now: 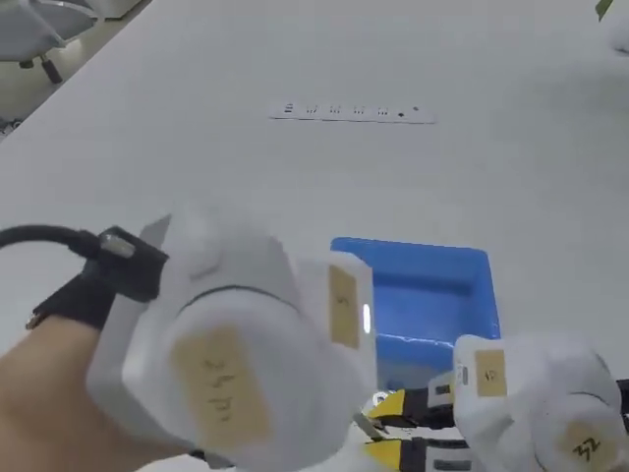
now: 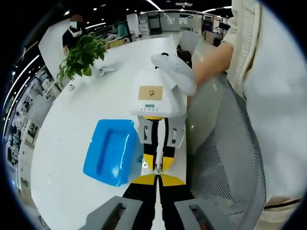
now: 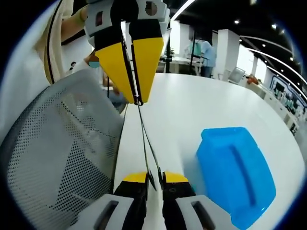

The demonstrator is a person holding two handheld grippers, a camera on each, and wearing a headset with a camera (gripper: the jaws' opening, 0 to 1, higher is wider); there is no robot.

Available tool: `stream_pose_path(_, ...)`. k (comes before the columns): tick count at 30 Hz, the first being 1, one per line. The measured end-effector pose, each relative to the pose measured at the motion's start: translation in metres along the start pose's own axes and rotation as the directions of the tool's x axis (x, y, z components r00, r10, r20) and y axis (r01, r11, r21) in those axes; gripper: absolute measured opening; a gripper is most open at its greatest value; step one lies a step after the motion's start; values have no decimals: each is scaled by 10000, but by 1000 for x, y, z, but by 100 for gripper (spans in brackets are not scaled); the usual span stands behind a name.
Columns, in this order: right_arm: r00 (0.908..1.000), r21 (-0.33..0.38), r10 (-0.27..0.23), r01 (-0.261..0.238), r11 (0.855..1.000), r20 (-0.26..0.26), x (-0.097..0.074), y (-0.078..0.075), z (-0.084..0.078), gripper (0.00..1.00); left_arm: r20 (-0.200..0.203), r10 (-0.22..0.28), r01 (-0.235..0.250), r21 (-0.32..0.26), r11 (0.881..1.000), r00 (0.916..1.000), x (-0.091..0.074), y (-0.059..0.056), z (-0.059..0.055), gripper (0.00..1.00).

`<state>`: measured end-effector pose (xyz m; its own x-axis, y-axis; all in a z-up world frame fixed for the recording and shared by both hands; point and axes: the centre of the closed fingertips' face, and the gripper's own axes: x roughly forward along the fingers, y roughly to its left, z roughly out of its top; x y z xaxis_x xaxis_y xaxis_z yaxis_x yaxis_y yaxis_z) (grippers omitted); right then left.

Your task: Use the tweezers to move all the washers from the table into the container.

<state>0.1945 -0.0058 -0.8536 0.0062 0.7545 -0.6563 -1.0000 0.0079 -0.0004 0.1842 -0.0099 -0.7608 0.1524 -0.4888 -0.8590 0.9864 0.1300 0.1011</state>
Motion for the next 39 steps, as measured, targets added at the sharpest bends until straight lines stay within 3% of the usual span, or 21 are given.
stream_pose_path(10,9995,33,198,-198,9998,230,14,-7,9,7,-571,-61,63,22,10000,9984,-1,12,-5,0)
stream_pose_path(20,9994,161,331,-333,9993,105,15,-3,4,6,-540,-620,609,-215,9979,9966,5,13,-3,0)
stream_pose_path(24,9993,388,337,-342,9987,155,14,-4,5,7,-721,-827,828,-9,9966,9940,6,13,-3,0)
stream_pose_path(29,9984,197,187,-198,9996,542,4,-2,23,8,-1000,-1072,1099,218,9937,9892,7,11,-5,0)
stream_pose_path(32,9979,135,106,-115,9998,639,2,-2,29,6,-962,-1137,1154,132,9932,9889,8,12,-5,0)
stream_pose_path(36,9991,96,-16,12,10000,431,5,-4,27,4,-680,-1044,1039,-111,9945,9922,14,14,-5,0)
stream_pose_path(37,9990,307,52,-66,9995,449,5,-3,27,3,-335,-1092,1082,-298,9937,9935,16,13,-2,0)
stream_pose_path(39,9987,649,-75,43,9979,497,3,-7,26,3,107,-717,723,-768,9944,9974,17,18,-1,1)
